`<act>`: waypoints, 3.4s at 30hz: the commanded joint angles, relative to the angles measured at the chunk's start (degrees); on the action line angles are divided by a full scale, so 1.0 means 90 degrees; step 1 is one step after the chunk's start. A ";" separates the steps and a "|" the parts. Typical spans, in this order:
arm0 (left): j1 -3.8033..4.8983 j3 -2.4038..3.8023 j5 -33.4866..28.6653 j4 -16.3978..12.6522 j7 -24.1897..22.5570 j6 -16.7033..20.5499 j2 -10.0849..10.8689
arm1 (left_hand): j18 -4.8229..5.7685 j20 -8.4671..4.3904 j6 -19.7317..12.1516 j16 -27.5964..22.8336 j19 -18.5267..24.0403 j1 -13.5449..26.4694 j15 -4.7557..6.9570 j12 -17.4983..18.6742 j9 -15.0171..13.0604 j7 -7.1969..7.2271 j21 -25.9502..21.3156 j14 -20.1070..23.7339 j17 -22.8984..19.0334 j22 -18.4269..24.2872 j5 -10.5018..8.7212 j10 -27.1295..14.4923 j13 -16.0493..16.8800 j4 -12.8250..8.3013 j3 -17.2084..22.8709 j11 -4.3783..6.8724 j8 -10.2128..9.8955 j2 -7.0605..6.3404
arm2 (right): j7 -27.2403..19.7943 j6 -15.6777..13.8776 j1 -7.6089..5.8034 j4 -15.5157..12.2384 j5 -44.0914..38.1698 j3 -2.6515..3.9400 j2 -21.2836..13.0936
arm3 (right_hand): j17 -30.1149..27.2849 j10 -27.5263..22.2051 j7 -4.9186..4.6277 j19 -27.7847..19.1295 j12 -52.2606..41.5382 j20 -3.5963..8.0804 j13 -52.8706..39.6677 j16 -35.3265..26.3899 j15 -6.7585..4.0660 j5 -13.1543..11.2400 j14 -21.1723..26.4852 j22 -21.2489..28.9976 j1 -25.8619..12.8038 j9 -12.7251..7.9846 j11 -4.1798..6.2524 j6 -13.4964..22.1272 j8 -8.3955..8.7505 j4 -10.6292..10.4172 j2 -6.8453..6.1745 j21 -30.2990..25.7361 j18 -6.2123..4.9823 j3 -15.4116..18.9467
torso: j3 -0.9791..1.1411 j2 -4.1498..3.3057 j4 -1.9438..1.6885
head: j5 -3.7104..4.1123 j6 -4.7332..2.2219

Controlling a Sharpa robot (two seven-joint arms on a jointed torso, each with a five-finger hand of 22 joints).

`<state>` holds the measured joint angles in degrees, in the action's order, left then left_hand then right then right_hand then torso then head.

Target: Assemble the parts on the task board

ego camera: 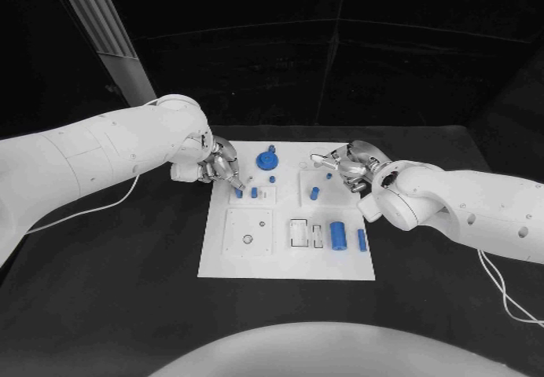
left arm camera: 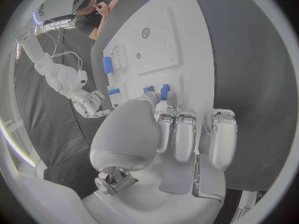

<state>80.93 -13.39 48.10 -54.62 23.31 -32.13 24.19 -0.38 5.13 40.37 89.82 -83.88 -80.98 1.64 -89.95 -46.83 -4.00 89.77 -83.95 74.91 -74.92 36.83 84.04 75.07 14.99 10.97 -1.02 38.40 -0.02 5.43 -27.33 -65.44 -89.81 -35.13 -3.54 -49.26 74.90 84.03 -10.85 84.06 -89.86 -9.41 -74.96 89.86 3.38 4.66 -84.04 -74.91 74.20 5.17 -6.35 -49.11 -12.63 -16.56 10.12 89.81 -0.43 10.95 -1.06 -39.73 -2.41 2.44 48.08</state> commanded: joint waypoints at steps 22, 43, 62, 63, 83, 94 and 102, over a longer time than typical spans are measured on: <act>0.0024 0.0004 -0.0935 -0.0324 -0.0119 0.0557 0.0362 | 0.0038 -0.0039 0.0050 0.0020 -0.0666 -0.0018 0.0038 -0.0005 -0.0023 -0.0006 0.0015 -0.0672 0.1677 -0.1670 0.0038 0.0663 0.1659 -0.0084 0.0179 0.0045 0.0051 -0.0049 | -0.0029 0.0017 -0.0009 0.0024 -0.0044 0.0003 0.0003 | 0.1677 0.0663 0.0007 0.0660 -0.0016 -0.0026 -0.1671 0.0015 -0.0006 0.0035 -0.0662 -0.1677 0.0013 0.0007 -0.0035 0.0030 -0.0026 -0.0002 0.0026 0.0021 0.0047 0.0031 | -0.0001 0.0001 0.0003 | -0.0002 0.0013; 0.0101 0.0002 -0.1263 -0.1310 0.0225 0.1600 0.1142 | 0.0029 -0.0037 0.0042 0.0020 -0.0639 -0.0048 0.0042 -0.0005 -0.0064 -0.0007 -0.0005 -0.0672 0.1677 -0.1659 0.0046 0.0663 0.1659 -0.0116 0.0298 0.0044 0.0097 -0.0077 | -0.0036 0.0008 -0.0009 0.0029 -0.0047 0.0002 -0.0019 | 0.1677 0.0663 0.0007 0.0660 -0.0016 -0.0026 -0.1671 0.0015 -0.0006 0.0035 -0.0662 -0.1677 0.0013 0.0007 -0.0035 0.0030 -0.0026 -0.0002 0.0026 0.0021 0.0047 0.0031 | 0.0002 0.0002 0.0000 | -0.0034 0.0030; 0.0052 -0.0001 -0.0643 -0.2403 0.0554 0.3486 0.1555 | 0.0025 -0.0037 -0.0036 0.0020 -0.0626 -0.0077 0.0039 -0.0005 -0.0134 -0.0046 -0.0015 -0.0672 0.1677 -0.1653 0.0059 0.0663 0.1659 -0.0095 0.0489 0.0011 0.0165 -0.0061 | -0.0051 -0.0014 -0.0009 0.0006 -0.0049 0.0002 -0.0049 | 0.1677 0.0663 0.0007 0.0660 -0.0016 -0.0026 -0.1671 0.0015 -0.0006 0.0035 -0.0662 -0.1677 0.0013 0.0007 -0.0035 0.0030 -0.0026 -0.0002 0.0026 0.0021 0.0047 0.0031 | 0.0003 -0.0001 0.0005 | -0.0078 0.0048; 0.0045 -0.0001 -0.0608 -0.2430 0.0556 0.3535 0.1562 | 0.0025 -0.0037 -0.0036 0.0020 -0.0625 -0.0077 0.0039 -0.0005 -0.0134 -0.0046 -0.0016 -0.0672 0.1677 -0.1653 0.0059 0.0663 0.1659 -0.0095 0.0490 0.0011 0.0166 -0.0061 | -0.0051 -0.0016 -0.0009 0.0005 -0.0050 0.0002 -0.0050 | 0.1677 0.0663 0.0007 0.0660 -0.0016 -0.0026 -0.1671 0.0015 -0.0006 0.0035 -0.0662 -0.1677 0.0013 0.0007 -0.0035 0.0030 -0.0026 -0.0002 0.0026 0.0021 0.0047 0.0031 | 0.0004 -0.0001 0.0005 | -0.0080 0.0050; -0.0094 -0.0002 0.0315 -0.2811 0.0611 0.3957 0.1727 | 0.0020 -0.0035 -0.0067 0.0020 -0.0609 -0.0061 0.0034 -0.0005 -0.0156 -0.0062 -0.0027 -0.0672 0.1677 -0.1647 0.0065 0.0663 0.1659 -0.0057 0.0561 -0.0003 0.0188 -0.0062 | -0.0106 -0.0065 -0.0008 -0.0004 -0.0055 0.0002 -0.0067 | 0.1677 0.0663 0.0007 0.0660 -0.0016 -0.0026 -0.1671 0.0015 -0.0006 0.0035 -0.0662 -0.1677 0.0013 0.0007 -0.0035 0.0030 -0.0026 -0.0002 0.0026 0.0021 0.0047 0.0031 | -0.0001 0.0005 -0.0002 | -0.0310 0.0129; -0.0122 -0.0002 0.0382 -0.2887 0.0598 0.3943 0.1736 | 0.0016 -0.0033 -0.0079 0.0020 -0.0597 -0.0043 0.0029 -0.0005 -0.0162 -0.0067 -0.0036 -0.0672 0.1677 -0.1642 0.0063 0.0663 0.1659 -0.0026 0.0588 -0.0008 0.0195 -0.0066 | -0.0121 -0.0076 -0.0007 0.0003 -0.0056 0.0002 -0.0064 | 0.1677 0.0663 0.0007 0.0660 -0.0016 -0.0026 -0.1671 0.0015 -0.0006 0.0035 -0.0662 -0.1677 0.0013 0.0007 -0.0035 0.0030 -0.0026 -0.0002 0.0026 0.0021 0.0047 0.0031 | -0.0001 0.0002 0.0004 | -0.0361 0.0148; -0.0134 -0.0002 0.0386 -0.2892 0.0661 0.3841 0.1709 | 0.0016 -0.0028 -0.0084 0.0020 -0.0597 0.0004 0.0020 -0.0005 -0.0172 -0.0069 -0.0037 -0.0672 0.1677 -0.1642 0.0056 0.0663 0.1659 0.0042 0.0626 -0.0011 0.0213 -0.0082 | -0.0120 -0.0077 -0.0007 0.0001 -0.0056 0.0002 -0.0074 | 0.1677 0.0663 0.0007 0.0660 -0.0016 -0.0026 -0.1671 0.0015 -0.0006 0.0035 -0.0662 -0.1677 0.0013 0.0007 -0.0035 0.0030 -0.0026 -0.0002 0.0026 0.0021 0.0047 0.0031 | 0.0001 -0.0001 -0.0002 | -0.0335 0.0154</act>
<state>79.69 -13.43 50.81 -80.59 28.68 2.77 39.67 -0.38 5.13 39.84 89.82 -83.88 -81.22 1.63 -89.95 -48.24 -4.93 89.77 -83.95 74.90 -74.92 37.08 84.04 75.07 16.97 14.68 -1.02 40.14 -0.58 4.96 -27.58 -65.43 -89.68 -35.45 -3.55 -49.84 74.90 84.03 -10.85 84.06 -89.86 -9.41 -74.99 89.86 3.38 4.66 -84.04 -74.90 74.20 5.17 -6.35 -49.11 -12.62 -16.57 10.11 89.81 -0.43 10.94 -1.06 -39.69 -2.40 -0.61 49.53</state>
